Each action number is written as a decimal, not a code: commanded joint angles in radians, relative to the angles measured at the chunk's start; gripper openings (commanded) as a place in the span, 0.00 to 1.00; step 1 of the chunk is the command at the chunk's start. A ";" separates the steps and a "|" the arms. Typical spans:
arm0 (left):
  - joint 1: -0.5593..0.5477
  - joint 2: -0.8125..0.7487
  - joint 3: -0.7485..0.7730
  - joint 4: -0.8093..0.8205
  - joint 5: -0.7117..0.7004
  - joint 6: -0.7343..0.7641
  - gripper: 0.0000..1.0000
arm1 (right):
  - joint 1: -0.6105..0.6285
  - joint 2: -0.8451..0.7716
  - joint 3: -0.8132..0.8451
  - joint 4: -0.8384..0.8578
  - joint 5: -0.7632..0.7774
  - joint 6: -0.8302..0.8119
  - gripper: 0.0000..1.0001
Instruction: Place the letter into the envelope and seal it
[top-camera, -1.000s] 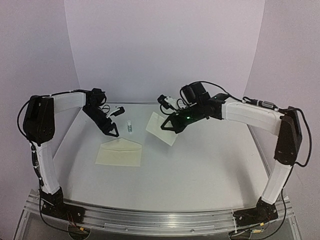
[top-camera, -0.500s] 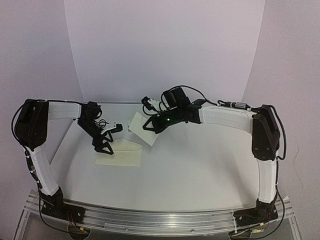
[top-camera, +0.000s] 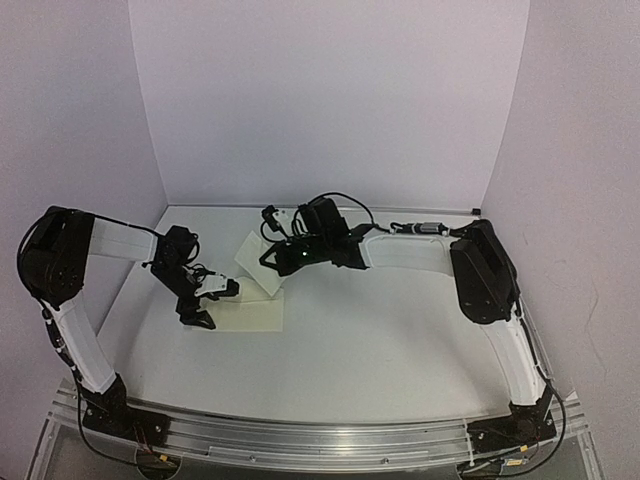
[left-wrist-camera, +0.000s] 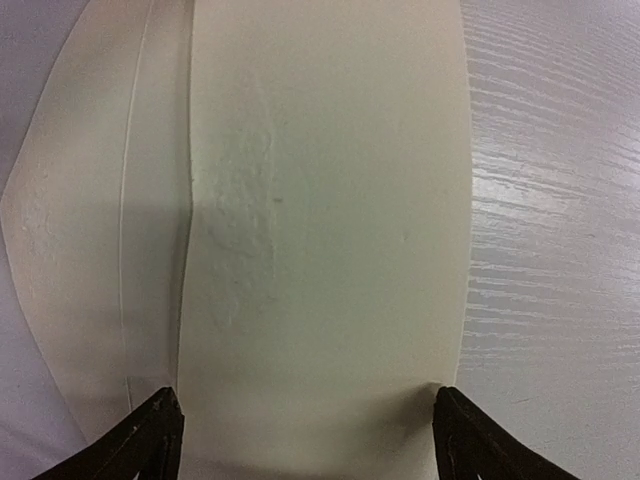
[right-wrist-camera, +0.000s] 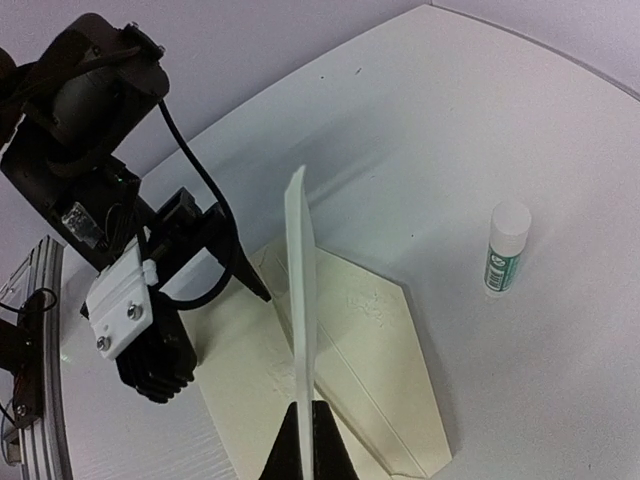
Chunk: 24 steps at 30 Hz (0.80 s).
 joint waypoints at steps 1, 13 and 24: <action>-0.068 0.005 -0.063 -0.016 -0.076 0.165 0.83 | -0.001 -0.066 -0.023 0.081 0.033 0.017 0.00; -0.235 -0.041 -0.187 -0.009 -0.116 0.464 0.77 | -0.001 -0.334 -0.382 0.082 0.128 0.019 0.00; -0.301 -0.110 -0.202 0.019 -0.068 0.586 0.77 | 0.022 -0.300 -0.379 0.096 0.085 0.052 0.00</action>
